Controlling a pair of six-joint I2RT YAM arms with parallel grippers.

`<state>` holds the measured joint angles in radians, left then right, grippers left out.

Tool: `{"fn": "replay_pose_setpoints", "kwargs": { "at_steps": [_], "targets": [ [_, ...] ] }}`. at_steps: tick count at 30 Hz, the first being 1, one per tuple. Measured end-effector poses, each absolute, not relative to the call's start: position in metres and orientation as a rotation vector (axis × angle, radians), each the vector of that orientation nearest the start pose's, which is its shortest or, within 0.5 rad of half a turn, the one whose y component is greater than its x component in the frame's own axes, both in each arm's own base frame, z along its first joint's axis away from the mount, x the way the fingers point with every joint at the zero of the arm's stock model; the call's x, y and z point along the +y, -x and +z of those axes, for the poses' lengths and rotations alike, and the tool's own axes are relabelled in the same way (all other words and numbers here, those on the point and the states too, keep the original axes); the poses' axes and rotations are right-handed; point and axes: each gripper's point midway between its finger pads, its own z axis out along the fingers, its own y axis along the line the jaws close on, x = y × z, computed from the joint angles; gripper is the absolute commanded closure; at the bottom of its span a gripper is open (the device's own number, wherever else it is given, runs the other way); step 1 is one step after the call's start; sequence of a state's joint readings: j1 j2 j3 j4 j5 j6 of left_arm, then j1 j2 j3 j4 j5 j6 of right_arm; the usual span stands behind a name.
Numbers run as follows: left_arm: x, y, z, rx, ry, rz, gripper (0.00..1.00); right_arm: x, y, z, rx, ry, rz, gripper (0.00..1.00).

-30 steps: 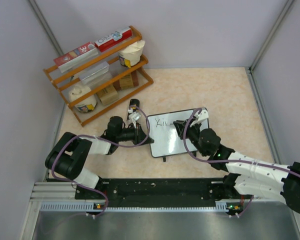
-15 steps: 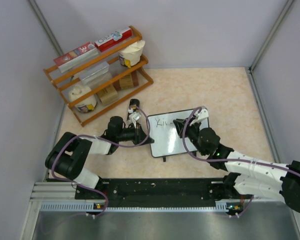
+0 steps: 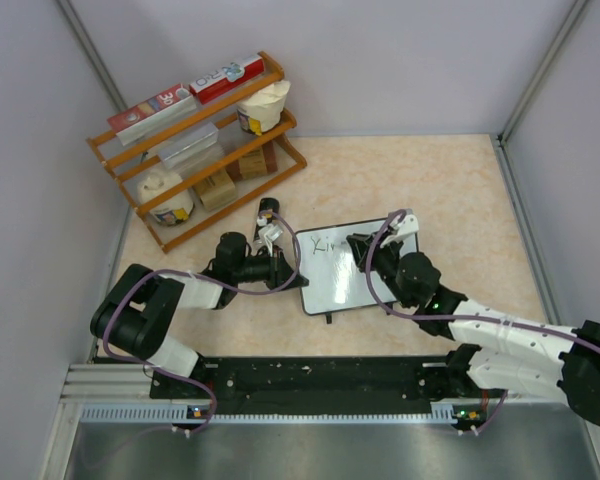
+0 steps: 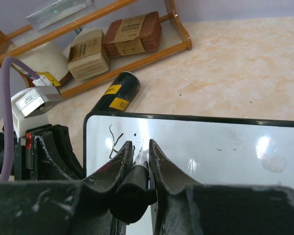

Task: Write a sentence on the whiteboard
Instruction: Write on the whiteboard with the whiteboard.

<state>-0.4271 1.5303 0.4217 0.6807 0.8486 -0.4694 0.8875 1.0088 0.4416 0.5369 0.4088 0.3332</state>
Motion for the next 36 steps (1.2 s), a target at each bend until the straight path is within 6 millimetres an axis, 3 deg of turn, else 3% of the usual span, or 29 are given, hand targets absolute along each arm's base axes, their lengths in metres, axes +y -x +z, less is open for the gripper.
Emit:
{"fn": "replay_pose_setpoints", "kwargs": {
  "at_steps": [36],
  "targets": [
    [-0.2636,-0.2286,0.0786,2.05,-0.555,-1.399,1.0,0.236,-0.2702,0.2093,1.65,0.11,0.63,1.0]
  ]
}}
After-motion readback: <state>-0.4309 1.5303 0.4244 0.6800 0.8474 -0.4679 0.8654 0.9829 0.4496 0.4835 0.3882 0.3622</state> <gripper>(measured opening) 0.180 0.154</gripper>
